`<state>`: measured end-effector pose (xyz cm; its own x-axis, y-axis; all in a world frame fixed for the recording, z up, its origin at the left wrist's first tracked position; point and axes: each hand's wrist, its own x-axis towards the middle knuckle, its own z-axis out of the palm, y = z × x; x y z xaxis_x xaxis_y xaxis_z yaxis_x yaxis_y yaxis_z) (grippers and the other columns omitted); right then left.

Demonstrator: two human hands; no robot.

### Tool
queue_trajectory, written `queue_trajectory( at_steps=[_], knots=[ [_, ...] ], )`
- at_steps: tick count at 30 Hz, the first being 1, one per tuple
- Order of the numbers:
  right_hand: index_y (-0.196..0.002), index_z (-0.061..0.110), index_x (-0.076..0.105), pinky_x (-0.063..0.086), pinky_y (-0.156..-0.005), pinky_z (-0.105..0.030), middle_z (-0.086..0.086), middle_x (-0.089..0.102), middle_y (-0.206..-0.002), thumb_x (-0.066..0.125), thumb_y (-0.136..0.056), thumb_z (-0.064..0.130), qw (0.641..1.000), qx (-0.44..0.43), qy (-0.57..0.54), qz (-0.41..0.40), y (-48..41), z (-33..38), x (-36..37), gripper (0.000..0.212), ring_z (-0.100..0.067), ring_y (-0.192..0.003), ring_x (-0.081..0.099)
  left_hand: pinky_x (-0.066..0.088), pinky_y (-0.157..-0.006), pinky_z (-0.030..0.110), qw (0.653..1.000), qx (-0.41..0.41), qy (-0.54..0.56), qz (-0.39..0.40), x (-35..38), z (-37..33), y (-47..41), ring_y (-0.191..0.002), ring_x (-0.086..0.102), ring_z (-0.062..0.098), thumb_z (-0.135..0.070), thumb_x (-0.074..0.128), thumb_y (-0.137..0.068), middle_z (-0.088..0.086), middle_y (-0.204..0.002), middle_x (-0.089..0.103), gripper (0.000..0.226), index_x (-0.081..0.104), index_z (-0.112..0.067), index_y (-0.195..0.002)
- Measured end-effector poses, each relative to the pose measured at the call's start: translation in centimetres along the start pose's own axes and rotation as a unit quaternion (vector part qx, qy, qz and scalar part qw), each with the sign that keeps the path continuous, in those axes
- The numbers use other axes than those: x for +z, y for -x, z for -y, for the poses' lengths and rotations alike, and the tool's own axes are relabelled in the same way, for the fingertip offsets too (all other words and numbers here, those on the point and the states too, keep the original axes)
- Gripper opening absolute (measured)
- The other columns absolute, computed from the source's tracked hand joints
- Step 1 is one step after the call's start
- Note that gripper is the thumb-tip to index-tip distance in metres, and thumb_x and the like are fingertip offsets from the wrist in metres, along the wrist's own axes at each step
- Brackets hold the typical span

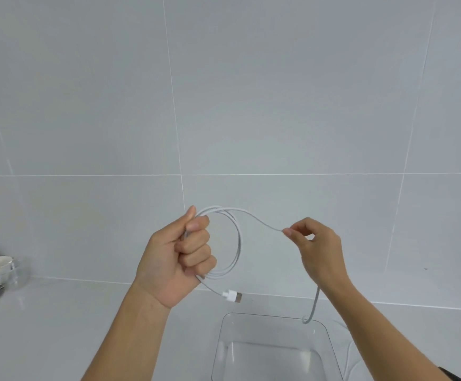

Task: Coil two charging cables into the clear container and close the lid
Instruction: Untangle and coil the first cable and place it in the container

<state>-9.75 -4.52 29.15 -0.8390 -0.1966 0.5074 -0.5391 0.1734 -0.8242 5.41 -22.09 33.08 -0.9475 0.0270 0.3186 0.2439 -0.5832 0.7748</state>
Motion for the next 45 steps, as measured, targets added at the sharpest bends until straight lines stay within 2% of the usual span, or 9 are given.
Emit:
queue_trajectory(
  at_steps=[2, 6, 10, 14, 18, 26, 35, 40, 45],
  knots=[
    [-0.069, 0.012, 0.062, 0.036, -0.056, -0.015, 0.003, 0.06, -0.071, 0.066, -0.085, 0.016, 0.998, 0.039, -0.016, 0.037, 0.1, -0.9, 0.5, 0.017, -0.01, -0.059, 0.049, 0.025, -0.045, 0.027, 0.991, -0.002, 0.095, 0.09, -1.3, -0.1, -0.5, -0.043, 0.024, 0.015, -0.029, 0.043, -0.095, -0.002, -0.051, 0.028, 0.033, 0.06, -0.009, -0.076],
    [-0.068, 0.014, 0.062, 0.035, -0.058, -0.022, 0.002, 0.061, -0.072, 0.065, -0.084, 0.009, 0.994, 0.09, -0.047, 0.028, 0.6, -2.5, 0.7, 0.018, -0.012, -0.062, 0.049, 0.028, -0.055, 0.029, 0.991, 0.07, 0.114, 0.021, -3.1, -0.8, -0.1, -0.053, 0.031, 0.018, -0.028, 0.011, -0.101, 0.004, -0.061, 0.034, 0.054, 0.056, -0.001, -0.091],
    [-0.073, 0.017, 0.064, 0.039, -0.055, -0.023, 0.007, 0.062, -0.076, 0.066, -0.084, 0.012, 0.99, -0.057, 0.125, 0.013, 1.8, -3.3, 1.0, 0.012, -0.009, -0.058, 0.047, 0.02, -0.034, 0.018, 0.975, 0.147, 0.03, -0.164, -1.4, -1.3, 0.3, -0.042, 0.008, 0.011, -0.027, 0.032, -0.097, -0.007, -0.043, 0.016, 0.045, 0.049, -0.018, -0.056],
    [-0.063, 0.023, 0.062, 0.021, -0.037, -0.013, 0.011, 0.059, -0.064, 0.08, -0.063, 0.015, 0.893, -0.312, 0.313, 0.085, 2.7, -3.0, 1.3, 0.019, -0.008, -0.044, 0.048, 0.02, -0.031, 0.016, 0.955, 0.158, -0.04, -0.248, -1.2, -0.7, -0.3, -0.036, 0.009, 0.008, -0.031, 0.034, -0.098, -0.01, -0.037, 0.024, 0.04, 0.04, -0.019, -0.061],
    [-0.058, 0.023, 0.054, 0.007, -0.04, -0.015, 0.009, 0.052, -0.057, 0.075, -0.061, 0.015, 0.825, -0.401, 0.355, 0.178, 3.4, -2.1, 1.4, 0.023, -0.011, -0.043, 0.046, 0.023, -0.032, 0.015, 0.943, 0.135, -0.106, -0.284, -1.8, -0.1, -0.5, -0.029, 0.022, 0.004, -0.031, 0.033, -0.099, -0.01, -0.039, 0.025, 0.038, 0.038, -0.018, -0.064],
    [-0.066, 0.022, 0.06, 0.03, -0.05, -0.02, 0.009, 0.054, -0.06, 0.058, -0.081, 0.021, 0.763, -0.471, 0.295, 0.33, 5.5, 1.9, 1.8, 0.016, -0.011, -0.055, 0.046, 0.05, -0.039, 0.024, 0.917, 0.049, -0.273, -0.289, -1.1, 2.0, -0.6, -0.036, 0.056, 0.021, -0.03, 0.033, -0.1, 0.012, -0.048, 0.062, 0.037, 0.039, -0.01, -0.07],
    [-0.078, 0.016, 0.057, 0.036, -0.061, -0.02, 0.007, 0.057, -0.067, 0.043, -0.092, 0.021, 0.856, -0.404, 0.12, 0.299, 4.5, 3.5, 1.5, 0.02, -0.008, -0.063, 0.043, 0.048, -0.045, 0.026, 0.905, -0.102, -0.385, -0.146, -0.2, 4.4, 0.4, -0.039, 0.057, 0.026, -0.032, 0.032, -0.099, 0.012, -0.048, 0.06, 0.039, 0.045, -0.005, -0.074],
    [-0.082, 0.023, 0.062, 0.037, -0.062, -0.012, 0.023, 0.052, -0.067, 0.044, -0.088, 0.04, 0.924, -0.263, 0.027, 0.276, 4.1, 2.8, 1.8, 0.026, -0.002, -0.065, 0.05, 0.016, -0.039, 0.02, 0.934, -0.119, -0.319, -0.102, 0.1, 4.9, 0.7, -0.031, 0.019, 0.009, -0.034, 0.032, -0.098, -0.002, -0.036, 0.034, 0.043, 0.044, -0.011, -0.063],
    [-0.085, 0.024, 0.064, 0.037, -0.059, -0.012, 0.017, 0.056, -0.079, 0.064, -0.077, 0.046, 0.95, -0.214, 0.02, 0.225, 3.8, 2.4, 2.1, 0.024, -0.009, -0.063, 0.049, 0.011, -0.04, 0.019, 0.938, -0.136, -0.304, -0.098, 0.0, 4.6, 0.9, -0.035, 0.01, 0.007, -0.038, 0.037, -0.094, -0.008, -0.04, 0.02, 0.042, 0.051, -0.014, -0.061]
  ],
)
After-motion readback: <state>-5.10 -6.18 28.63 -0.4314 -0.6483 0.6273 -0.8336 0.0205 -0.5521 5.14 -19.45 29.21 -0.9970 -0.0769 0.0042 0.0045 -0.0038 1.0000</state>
